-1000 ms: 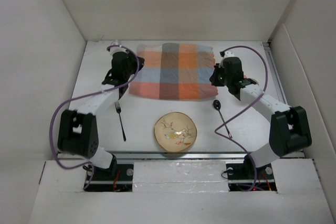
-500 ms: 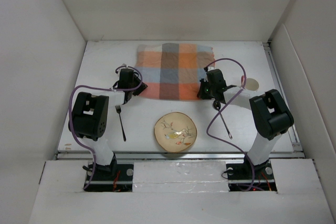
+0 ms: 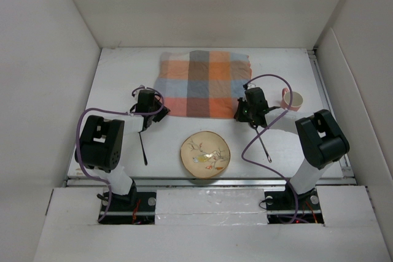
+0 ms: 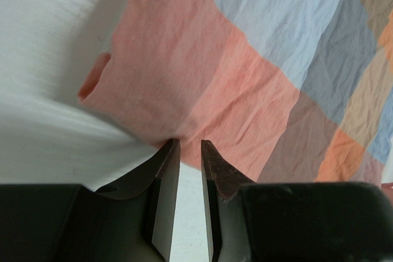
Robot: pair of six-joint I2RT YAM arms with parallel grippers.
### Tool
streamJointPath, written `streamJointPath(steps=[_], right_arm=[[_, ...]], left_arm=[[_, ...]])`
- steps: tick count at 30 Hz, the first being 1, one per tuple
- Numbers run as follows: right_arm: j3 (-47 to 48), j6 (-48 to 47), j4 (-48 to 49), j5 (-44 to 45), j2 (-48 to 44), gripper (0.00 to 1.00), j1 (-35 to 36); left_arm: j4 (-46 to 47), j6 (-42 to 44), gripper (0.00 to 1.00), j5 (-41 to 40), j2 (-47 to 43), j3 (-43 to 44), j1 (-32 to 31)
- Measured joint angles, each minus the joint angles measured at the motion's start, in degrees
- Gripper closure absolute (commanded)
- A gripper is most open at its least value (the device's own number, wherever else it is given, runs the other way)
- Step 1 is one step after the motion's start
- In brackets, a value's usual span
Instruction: Set the dinner table for one person
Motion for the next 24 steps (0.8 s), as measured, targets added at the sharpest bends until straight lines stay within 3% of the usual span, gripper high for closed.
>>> streamJointPath(steps=[7,11,17,24], right_arm=[[-1.5,-0.1,-2.4,0.0,-7.6,1.0,0.2],[2.7,-0.5,-2.8,0.5,-9.4,0.99,0.2],[11.2,-1.4,-1.9,3.0,1.7,0.93,1.0],[12.7,-2.5,-4.5,6.4,8.6,0.83,4.2]], left_arm=[[-2.5,0.3,0.8,-3.0,-6.5,-1.2,-0.5],[-3.4,1.3,0.78,-5.0,-9.0,3.5,-2.8],[-3.6,3.5,0.79,-0.8,5.0,23.6,-3.7],[-5.2,4.1,0.79,3.5,12.3,18.3,-3.7]])
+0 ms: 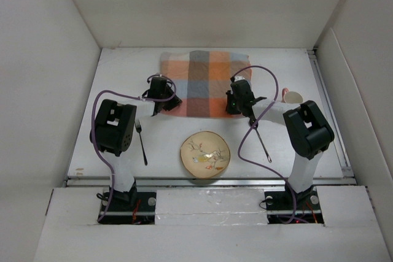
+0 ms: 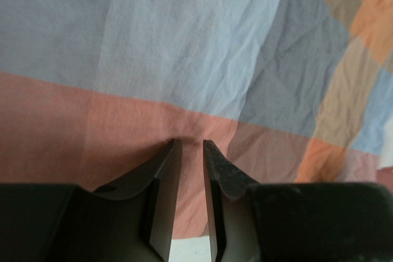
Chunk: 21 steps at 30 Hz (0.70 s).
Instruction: Set the dinner table for one person
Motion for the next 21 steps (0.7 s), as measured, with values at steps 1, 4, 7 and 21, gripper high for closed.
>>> streamJointPath(steps=[1,4,7,21], right_arm=[[0.0,-0.1,0.0,0.3,-0.2,0.82,0.4],[-0.8,-0.2,0.0,1.7,-0.4,0.82,1.7],[-2.3,-0.3,1.2,2.5,-1.0,0.83,2.3],[-9.4,1.4,1.6,2.8,-7.6,0.85,4.6]], left_arm=[[0.1,-0.3,0.79,0.2,0.0,-1.8,0.1],[4.0,-1.0,0.79,1.0,-2.4,-6.7,0.4],[4.9,-1.2,0.79,0.9,-4.8,-10.1,0.5],[0.8,0.2,0.76,-2.2,-7.6,-9.6,0.1]])
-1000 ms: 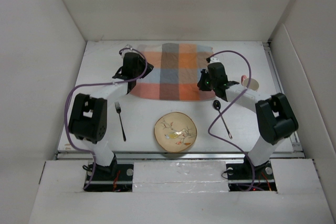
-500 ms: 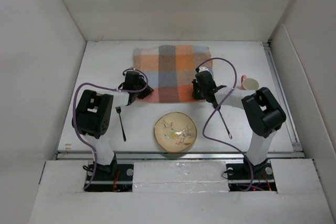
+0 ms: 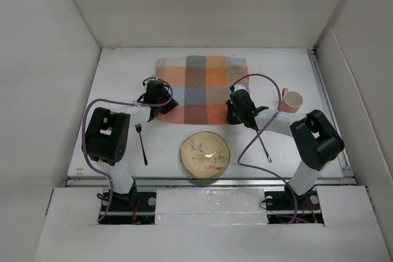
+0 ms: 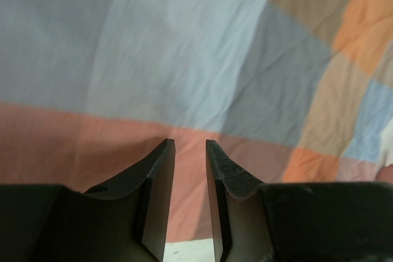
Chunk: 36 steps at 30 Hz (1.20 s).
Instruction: Set the dinner table for one person
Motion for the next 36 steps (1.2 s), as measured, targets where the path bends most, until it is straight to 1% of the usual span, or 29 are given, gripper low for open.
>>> streamJointPath(steps=[2,5,7,8,10,13,15,19,20,21,22,23,29,36], right_arm=[[1.4,-0.2,-3.3,-0.6,-1.2,0.82,-0.6],[7.5,-0.9,-6.9,-2.5,-2.0,0.82,-2.9],[12.9,-1.7,-7.4,-3.7,-1.6,0.89,-5.0],[16.4,-2.2,-7.4,-4.4,-0.9,0.94,-6.4],[23.0,-2.8,-7.6,-6.1,1.5,1.0,-8.7],[34.5,-3.7,-6.9,-8.1,8.5,1.0,-12.0],[41.8,-4.2,-8.0,-9.4,14.5,1.0,-13.7],[56.4,-5.0,-12.8,-10.7,27.6,1.0,-16.3],[59.3,-5.0,-14.2,-11.0,30.5,1.0,-16.8],[59.9,-5.0,-14.5,-11.0,31.1,1.0,-16.9],[64.0,-5.0,-17.0,-11.2,35.6,1.0,-17.7],[65.3,-4.8,-18.1,-11.3,37.5,1.0,-18.2],[67.8,-3.0,-23.9,-12.1,42.8,1.0,-21.7],[69.3,-2.3,-24.7,-12.6,43.1,1.0,-24.1]], left_arm=[[-3.0,0.7,0.75,-0.9,0.0,4.3,0.0],[-5.9,1.6,0.75,-1.8,0.3,13.0,0.4],[-7.0,2.1,0.75,-2.0,1.7,20.5,0.9],[-7.4,2.5,0.75,-2.1,3.5,24.8,1.4],[-9.3,3.4,0.75,-2.3,8.7,35.0,2.3],[-11.5,4.5,0.75,-1.5,18.0,47.5,3.7],[-13.1,4.7,0.75,0.5,23.2,52.0,4.8],[-16.9,4.7,0.75,3.5,31.9,55.7,7.2],[-18.0,4.7,0.75,4.0,33.6,56.0,7.7],[-18.8,4.7,0.75,4.5,35.0,56.1,8.2],[-19.6,4.5,0.75,4.9,36.3,56.3,8.7],[-19.0,4.2,0.75,6.4,36.8,56.8,9.2],[-19.8,4.3,0.74,5.9,36.9,58.4,10.7],[-18.3,4.3,0.74,5.9,36.9,57.0,10.7]])
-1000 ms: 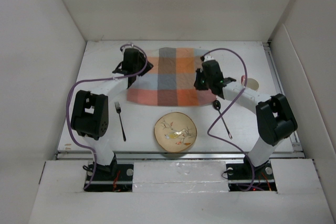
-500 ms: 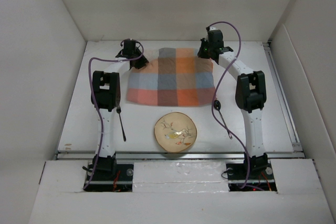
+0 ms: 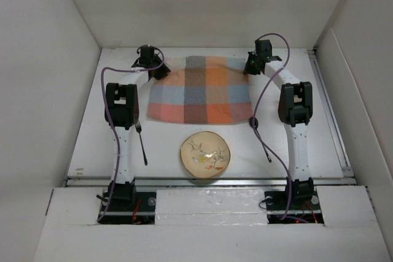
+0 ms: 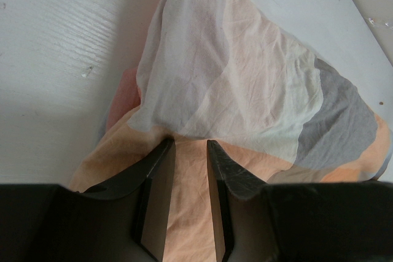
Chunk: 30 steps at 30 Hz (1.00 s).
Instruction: Set the dinner table for one person
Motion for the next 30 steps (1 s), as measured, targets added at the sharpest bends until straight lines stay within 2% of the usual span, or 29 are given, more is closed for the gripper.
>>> streamJointPath(steps=[6,11,13,14,16,17,20,22,23,26,28,29,30], right_arm=[[-2.9,0.2,1.4,-2.6,-1.6,1.0,-0.2],[-10.0,-0.6,2.1,-4.8,-10.6,1.0,0.0],[-14.2,-1.1,4.1,-5.6,-17.3,1.0,0.2],[-17.1,-1.3,5.6,-6.1,-21.5,1.0,0.4],[-24.3,-1.5,9.2,-7.2,-31.4,1.0,1.1],[-28.7,-1.4,11.5,-7.6,-36.6,1.0,1.7],[-44.5,-0.4,18.9,-8.7,-54.0,1.0,4.7],[-57.1,1.1,24.0,-9.2,-65.8,1.0,8.0],[-63.1,1.9,25.9,-9.6,-70.7,0.9,9.6],[-78.8,4.9,26.6,-10.5,-81.7,0.68,14.0],[-86.4,6.4,23.4,-10.7,-86.4,0.59,15.2],[-88.9,7.3,18.6,-10.5,-88.5,0.51,15.5],[-91.6,7.4,18.4,-10.5,-91.5,0.51,15.6]], left_arm=[[1.8,0.0,0.74,-0.5,-3.3,-4.1,0.0],[6.3,-0.7,0.74,-0.2,-13.5,-11.7,-0.2],[8.6,-0.6,0.74,-0.6,-19.5,-14.0,-0.6],[9.5,-0.3,0.78,-0.9,-22.7,-14.4,-0.9],[11.5,0.5,0.9,-1.7,-28.8,-14.7,-2.1],[12.6,1.0,1.0,-2.3,-32.2,-14.8,-3.2],[16.7,2.6,1.0,-3.9,-44.0,-19.6,-8.4],[19.2,3.1,1.0,-4.8,-52.8,-26.2,-12.9],[19.8,3.3,1.0,-5.2,-57.1,-30.1,-15.2],[20.9,3.0,1.0,-4.7,-68.7,-43.0,-18.6],[20.0,2.8,1.0,-4.6,-73.9,-50.6,-18.1],[18.6,2.8,1.0,-4.6,-76.0,-53.8,-17.7],[16.0,2.8,1.0,-4.6,-77.7,-56.9,-17.4]])
